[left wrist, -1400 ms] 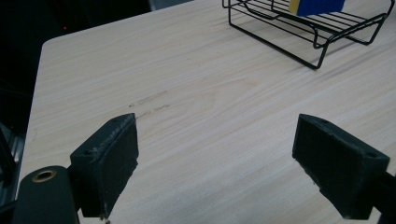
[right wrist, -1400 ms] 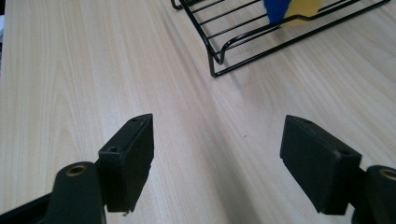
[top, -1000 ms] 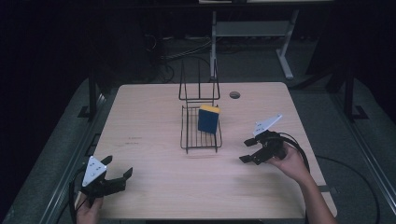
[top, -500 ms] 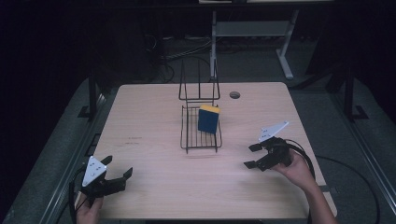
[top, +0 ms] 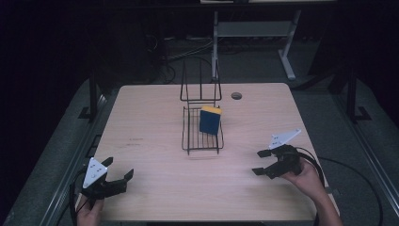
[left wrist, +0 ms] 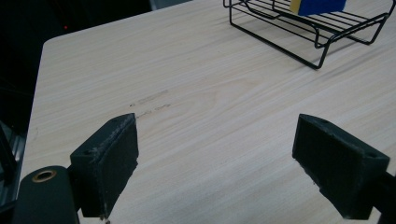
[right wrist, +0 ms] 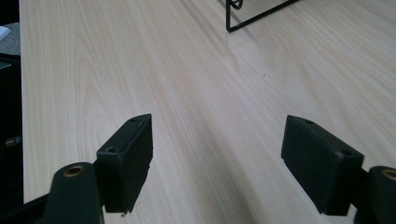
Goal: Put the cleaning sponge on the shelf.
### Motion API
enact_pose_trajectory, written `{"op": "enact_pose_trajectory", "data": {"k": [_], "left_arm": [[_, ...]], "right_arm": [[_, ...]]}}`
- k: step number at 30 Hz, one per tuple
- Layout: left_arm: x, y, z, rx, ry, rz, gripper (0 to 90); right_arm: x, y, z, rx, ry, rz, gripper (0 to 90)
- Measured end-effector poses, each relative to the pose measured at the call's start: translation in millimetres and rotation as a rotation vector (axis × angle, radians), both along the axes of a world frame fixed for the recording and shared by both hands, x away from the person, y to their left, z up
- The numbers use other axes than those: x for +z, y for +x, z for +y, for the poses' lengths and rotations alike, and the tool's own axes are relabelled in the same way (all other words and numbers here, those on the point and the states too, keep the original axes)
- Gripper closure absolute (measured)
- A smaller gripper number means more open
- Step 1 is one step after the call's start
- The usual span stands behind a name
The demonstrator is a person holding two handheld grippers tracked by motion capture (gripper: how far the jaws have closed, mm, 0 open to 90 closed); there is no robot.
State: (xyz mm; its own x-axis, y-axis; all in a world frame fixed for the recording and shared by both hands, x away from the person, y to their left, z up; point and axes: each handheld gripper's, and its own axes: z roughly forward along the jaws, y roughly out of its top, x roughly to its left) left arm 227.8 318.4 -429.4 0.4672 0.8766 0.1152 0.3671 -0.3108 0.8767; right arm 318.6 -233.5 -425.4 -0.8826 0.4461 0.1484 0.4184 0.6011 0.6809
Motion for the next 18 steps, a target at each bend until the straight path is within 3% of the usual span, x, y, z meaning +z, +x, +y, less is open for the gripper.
{"op": "enact_pose_trajectory", "data": {"k": [18], "left_arm": [[0.1, -0.1, 0.8, 0.0, 0.001, -0.002, 13.9]], "right_arm": [[-11.4, -19.7, -10.9, -0.029, 0.0, 0.001, 21.2]]}}
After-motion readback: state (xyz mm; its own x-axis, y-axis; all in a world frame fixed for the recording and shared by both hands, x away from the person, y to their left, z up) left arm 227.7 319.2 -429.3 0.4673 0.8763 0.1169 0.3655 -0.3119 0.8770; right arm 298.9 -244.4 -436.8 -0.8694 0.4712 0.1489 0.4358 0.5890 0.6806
